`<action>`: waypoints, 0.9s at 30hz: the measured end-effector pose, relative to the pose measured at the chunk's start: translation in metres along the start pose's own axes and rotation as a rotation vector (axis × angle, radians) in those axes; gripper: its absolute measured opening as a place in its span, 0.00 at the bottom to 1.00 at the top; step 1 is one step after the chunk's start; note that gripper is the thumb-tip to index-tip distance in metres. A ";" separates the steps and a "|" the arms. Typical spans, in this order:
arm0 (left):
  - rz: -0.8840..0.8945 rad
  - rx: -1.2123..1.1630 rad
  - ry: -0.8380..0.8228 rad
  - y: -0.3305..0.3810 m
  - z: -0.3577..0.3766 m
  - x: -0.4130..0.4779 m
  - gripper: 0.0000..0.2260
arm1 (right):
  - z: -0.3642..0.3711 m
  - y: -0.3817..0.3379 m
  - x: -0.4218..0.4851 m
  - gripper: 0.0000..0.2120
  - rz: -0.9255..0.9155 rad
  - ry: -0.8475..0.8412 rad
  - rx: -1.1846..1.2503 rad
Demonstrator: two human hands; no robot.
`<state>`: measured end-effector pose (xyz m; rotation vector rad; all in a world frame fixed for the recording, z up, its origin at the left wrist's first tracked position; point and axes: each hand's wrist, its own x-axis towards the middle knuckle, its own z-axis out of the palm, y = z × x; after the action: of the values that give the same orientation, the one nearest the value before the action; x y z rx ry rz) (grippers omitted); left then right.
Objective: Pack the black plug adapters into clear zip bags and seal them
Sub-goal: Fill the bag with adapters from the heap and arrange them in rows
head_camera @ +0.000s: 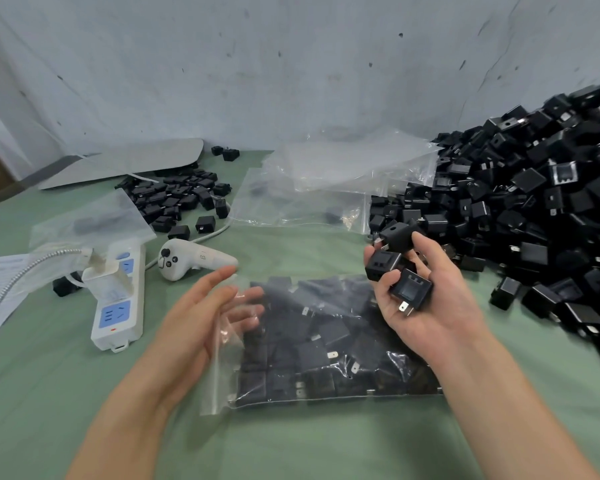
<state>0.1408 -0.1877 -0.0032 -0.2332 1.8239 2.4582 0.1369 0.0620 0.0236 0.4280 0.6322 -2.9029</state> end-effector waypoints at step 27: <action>0.424 0.407 0.031 0.029 0.025 -0.040 0.16 | 0.025 0.044 -0.014 0.12 0.117 -0.292 -0.745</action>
<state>0.1737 -0.1712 0.0378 0.1595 2.5506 2.2365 0.1526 0.0131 0.0324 -0.0549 1.4658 -2.3110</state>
